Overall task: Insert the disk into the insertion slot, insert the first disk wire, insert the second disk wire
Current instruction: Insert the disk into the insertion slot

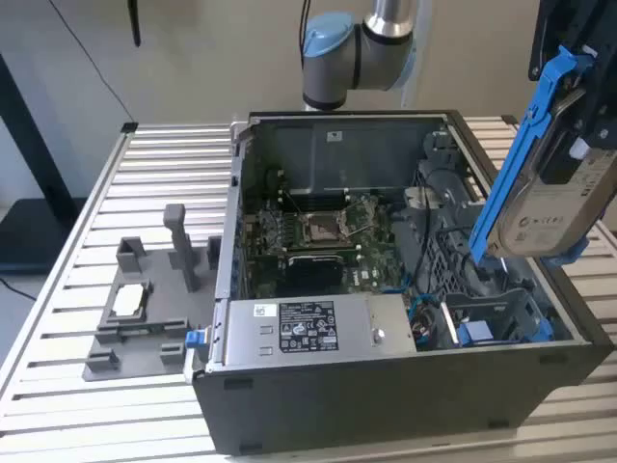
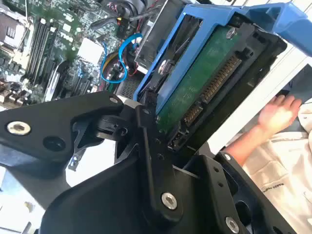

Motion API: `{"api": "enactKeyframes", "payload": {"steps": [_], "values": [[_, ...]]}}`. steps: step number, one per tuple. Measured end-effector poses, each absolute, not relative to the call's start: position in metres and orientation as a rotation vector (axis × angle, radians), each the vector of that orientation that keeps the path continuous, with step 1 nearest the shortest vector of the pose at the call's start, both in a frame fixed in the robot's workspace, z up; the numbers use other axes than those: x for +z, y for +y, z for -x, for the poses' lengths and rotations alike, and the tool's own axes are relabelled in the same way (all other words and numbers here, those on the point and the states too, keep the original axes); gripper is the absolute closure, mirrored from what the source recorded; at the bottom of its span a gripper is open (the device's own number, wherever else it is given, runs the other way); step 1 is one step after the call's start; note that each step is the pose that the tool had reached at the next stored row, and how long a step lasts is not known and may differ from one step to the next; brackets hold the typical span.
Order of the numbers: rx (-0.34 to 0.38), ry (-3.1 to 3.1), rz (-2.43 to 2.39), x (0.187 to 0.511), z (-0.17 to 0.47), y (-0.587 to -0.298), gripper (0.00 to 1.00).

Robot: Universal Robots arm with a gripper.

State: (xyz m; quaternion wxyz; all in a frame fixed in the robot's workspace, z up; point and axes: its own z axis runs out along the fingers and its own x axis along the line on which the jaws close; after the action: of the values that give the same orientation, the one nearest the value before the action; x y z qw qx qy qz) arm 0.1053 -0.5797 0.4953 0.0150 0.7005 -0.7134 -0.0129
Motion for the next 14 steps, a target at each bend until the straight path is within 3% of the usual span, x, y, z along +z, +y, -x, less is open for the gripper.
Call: {"api": "enactKeyframes", "payload": {"steps": [14], "values": [[-0.04, -2.22, -2.18, 0.4931, -0.1052, -0.5807, 0.67]]}}
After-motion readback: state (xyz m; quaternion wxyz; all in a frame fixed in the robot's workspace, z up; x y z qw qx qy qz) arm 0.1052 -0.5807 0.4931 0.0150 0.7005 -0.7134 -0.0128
